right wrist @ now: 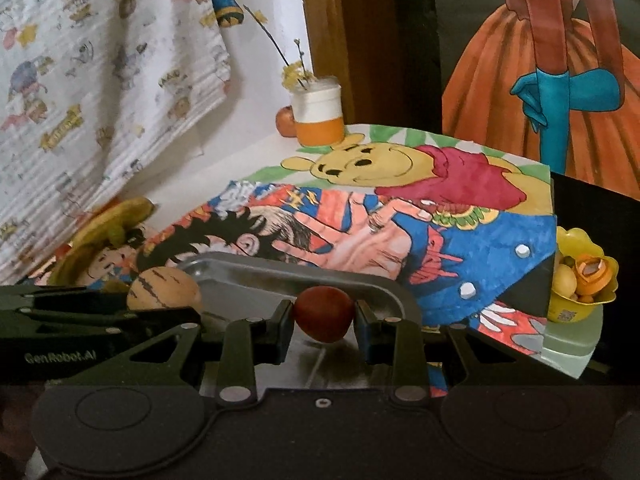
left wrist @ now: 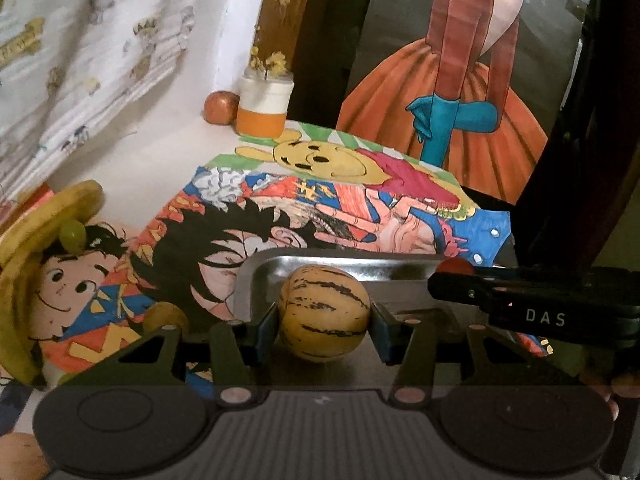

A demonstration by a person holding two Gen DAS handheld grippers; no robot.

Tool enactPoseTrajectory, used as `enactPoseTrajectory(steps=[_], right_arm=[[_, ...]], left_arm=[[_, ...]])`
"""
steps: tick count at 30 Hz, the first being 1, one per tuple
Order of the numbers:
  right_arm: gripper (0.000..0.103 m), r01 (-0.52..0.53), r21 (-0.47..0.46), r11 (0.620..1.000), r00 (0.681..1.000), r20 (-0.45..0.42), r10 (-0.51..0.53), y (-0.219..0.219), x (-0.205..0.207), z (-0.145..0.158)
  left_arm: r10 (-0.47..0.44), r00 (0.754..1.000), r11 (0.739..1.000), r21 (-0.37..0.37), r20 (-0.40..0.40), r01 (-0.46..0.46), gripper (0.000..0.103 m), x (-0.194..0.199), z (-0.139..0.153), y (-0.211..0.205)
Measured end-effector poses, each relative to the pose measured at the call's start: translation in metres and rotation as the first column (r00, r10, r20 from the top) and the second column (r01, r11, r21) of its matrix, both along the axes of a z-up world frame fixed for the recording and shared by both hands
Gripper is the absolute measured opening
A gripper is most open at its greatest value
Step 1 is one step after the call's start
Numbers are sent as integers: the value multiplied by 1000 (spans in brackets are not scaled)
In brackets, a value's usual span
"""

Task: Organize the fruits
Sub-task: 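Carry the striped melon and red tomato over the metal tray with both tools, then open the left tool over the tray while the right tool releases the tomato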

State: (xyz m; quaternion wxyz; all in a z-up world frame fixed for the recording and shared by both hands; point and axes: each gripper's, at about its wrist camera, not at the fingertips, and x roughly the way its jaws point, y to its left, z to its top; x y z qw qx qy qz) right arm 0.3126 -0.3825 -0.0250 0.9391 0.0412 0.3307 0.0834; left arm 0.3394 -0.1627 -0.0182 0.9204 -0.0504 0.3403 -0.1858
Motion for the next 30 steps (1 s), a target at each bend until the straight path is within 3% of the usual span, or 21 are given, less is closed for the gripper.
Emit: enactPoseTrajectory(steps=[7,12,18,21,30], right_arm=[[36,3,-4,1000,1000,4,-3,1,-2,-3],[46,16,-38,999,999,36,-14,2,-9,1],[54,31,-66,997,997,70,-26,3,-21,11],[62,37,-67,997,995,90,-31,3,-29,19],[85,29,-83,996,987,160,-16,11,-65,47]], left_arm=[[3,1000,1000,-4,-10,-3,54,3,-1,0],[13,1000,1000,-9,-16,-14,54,4,-1,-1],[34,999,999,-21,32,-34,63,-3,10,1],[52,998,998,-38,42,-50,64,-9,17,5],[107,990,993,-64,94,-102,84,-38,46,19]])
